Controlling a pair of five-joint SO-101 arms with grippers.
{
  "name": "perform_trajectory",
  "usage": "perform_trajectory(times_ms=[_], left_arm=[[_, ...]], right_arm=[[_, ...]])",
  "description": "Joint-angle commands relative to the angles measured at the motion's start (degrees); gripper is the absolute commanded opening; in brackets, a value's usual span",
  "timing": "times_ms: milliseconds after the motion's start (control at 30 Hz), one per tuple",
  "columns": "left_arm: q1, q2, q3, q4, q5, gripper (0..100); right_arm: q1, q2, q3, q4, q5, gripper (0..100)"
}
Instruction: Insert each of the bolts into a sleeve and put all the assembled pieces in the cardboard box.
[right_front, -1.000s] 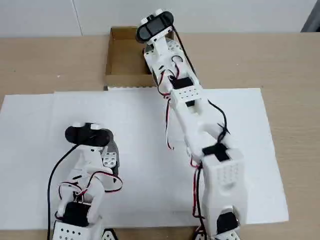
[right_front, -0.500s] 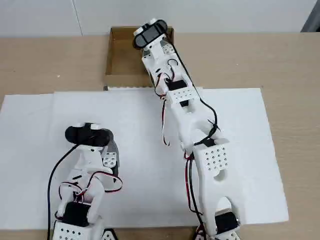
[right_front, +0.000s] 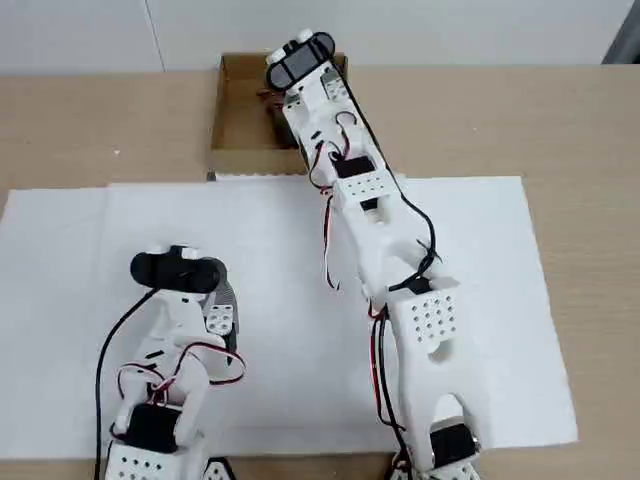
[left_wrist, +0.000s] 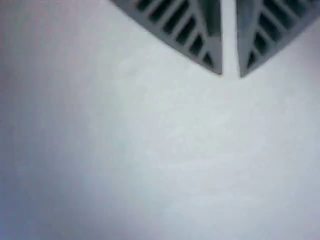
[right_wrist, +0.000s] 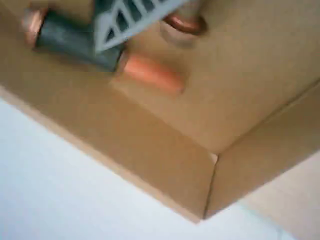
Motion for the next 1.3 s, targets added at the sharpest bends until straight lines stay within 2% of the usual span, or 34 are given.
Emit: perform_trajectory(times_ms=[0, 200, 367, 667, 1067, 1267], left_arm=[[-0.44, -0.44, -0.31, 0.09, -0.18, 1], [-0.44, -0.44, -0.31, 0.09, -0.18, 1], [-0.44, -0.44, -0.31, 0.09, -0.18, 1], [-0.44, -0.44, -0.31, 0.09, -0.18, 1], [-0.44, -0.44, -0.31, 0.09, -0.18, 1], [-0.44, -0.44, -0.31, 0.09, -0.18, 1]], right_arm=[[0.48, -2.42, -3.16, -1.45, 0.62, 13.9], [0.22, -6.81, -3.16, -0.22, 0.62, 12.9], [0.57, -11.91, -3.16, 6.11, 0.70, 0.0], [1.54, -21.58, -3.16, 14.55, 0.35, 0.2], [1.63, -45.32, -3.16, 42.86, 0.35, 0.2], [5.05, -54.20, -3.16, 53.23, 0.09, 0.2]])
